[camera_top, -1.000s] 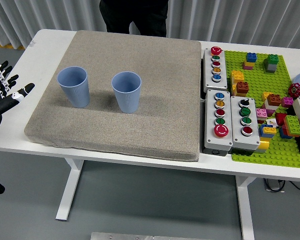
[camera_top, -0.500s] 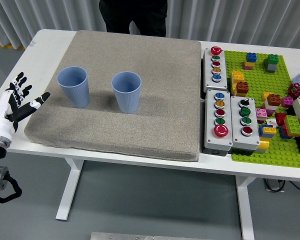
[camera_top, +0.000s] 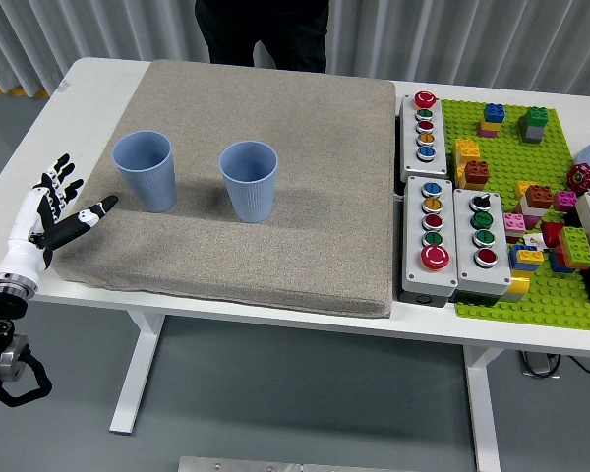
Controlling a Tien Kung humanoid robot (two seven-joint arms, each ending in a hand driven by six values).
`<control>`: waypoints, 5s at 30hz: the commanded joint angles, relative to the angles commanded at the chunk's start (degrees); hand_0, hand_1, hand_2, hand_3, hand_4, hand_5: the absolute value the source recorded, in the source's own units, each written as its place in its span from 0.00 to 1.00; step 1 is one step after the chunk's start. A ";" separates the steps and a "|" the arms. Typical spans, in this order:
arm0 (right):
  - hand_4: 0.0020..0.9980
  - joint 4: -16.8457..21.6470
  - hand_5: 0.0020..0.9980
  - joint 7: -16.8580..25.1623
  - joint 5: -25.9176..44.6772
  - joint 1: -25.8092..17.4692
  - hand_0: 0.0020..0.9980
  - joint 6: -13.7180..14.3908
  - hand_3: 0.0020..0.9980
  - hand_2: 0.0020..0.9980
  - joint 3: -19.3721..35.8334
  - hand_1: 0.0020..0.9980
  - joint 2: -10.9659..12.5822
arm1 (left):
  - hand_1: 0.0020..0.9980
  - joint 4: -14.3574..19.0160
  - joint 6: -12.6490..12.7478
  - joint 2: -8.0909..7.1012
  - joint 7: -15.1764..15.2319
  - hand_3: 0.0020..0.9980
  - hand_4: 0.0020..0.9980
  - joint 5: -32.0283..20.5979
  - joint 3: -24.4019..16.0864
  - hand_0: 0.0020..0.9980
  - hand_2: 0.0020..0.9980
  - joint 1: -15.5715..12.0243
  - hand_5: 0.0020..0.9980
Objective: Pick cup pour cup place
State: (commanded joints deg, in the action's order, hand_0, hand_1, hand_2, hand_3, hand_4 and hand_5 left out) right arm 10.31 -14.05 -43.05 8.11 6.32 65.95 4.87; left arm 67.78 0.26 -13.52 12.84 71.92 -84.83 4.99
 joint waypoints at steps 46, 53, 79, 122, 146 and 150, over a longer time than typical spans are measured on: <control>0.33 0.00 0.29 0.06 0.27 0.85 0.72 0.05 0.71 0.75 -0.42 0.70 0.25 | 0.91 -4.60 0.48 0.55 0.02 1.00 0.97 -1.23 4.80 0.93 1.00 5.65 0.23; 0.33 0.00 0.29 -0.02 -0.23 0.84 0.72 -0.02 0.71 0.75 -0.24 0.70 0.26 | 0.91 -5.28 0.47 0.60 0.03 1.00 0.97 -1.35 5.30 0.93 1.00 6.52 0.23; 0.33 0.00 0.29 0.12 0.25 1.41 0.72 -0.07 0.71 0.75 -0.62 0.70 0.38 | 0.91 -7.44 0.59 1.71 0.15 1.00 0.98 -1.63 6.21 0.93 1.00 9.61 0.25; 0.33 0.00 0.29 -0.04 -0.23 1.80 0.72 -0.12 0.71 0.75 -0.26 0.70 0.33 | 0.88 -9.70 0.02 1.30 -0.46 1.00 0.98 -1.28 10.31 0.92 1.00 13.13 0.26; 0.33 0.00 0.29 -0.15 -0.61 1.86 0.72 -0.14 0.71 0.75 -0.01 0.70 0.24 | 0.72 -10.68 1.96 1.64 -1.30 0.97 0.96 0.22 11.33 0.78 0.89 14.03 0.24; 0.33 0.00 0.29 -0.14 -0.50 1.95 0.72 -0.13 0.71 0.75 -0.04 0.70 0.23 | 0.72 -10.62 3.63 1.75 -1.17 0.97 0.96 0.30 11.54 0.78 0.89 13.99 0.24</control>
State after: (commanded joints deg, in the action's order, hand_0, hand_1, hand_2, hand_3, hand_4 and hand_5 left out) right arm 10.31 -14.19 -43.55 10.06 6.19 65.91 5.11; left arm 57.16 3.90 -11.77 11.67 72.22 -73.29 18.98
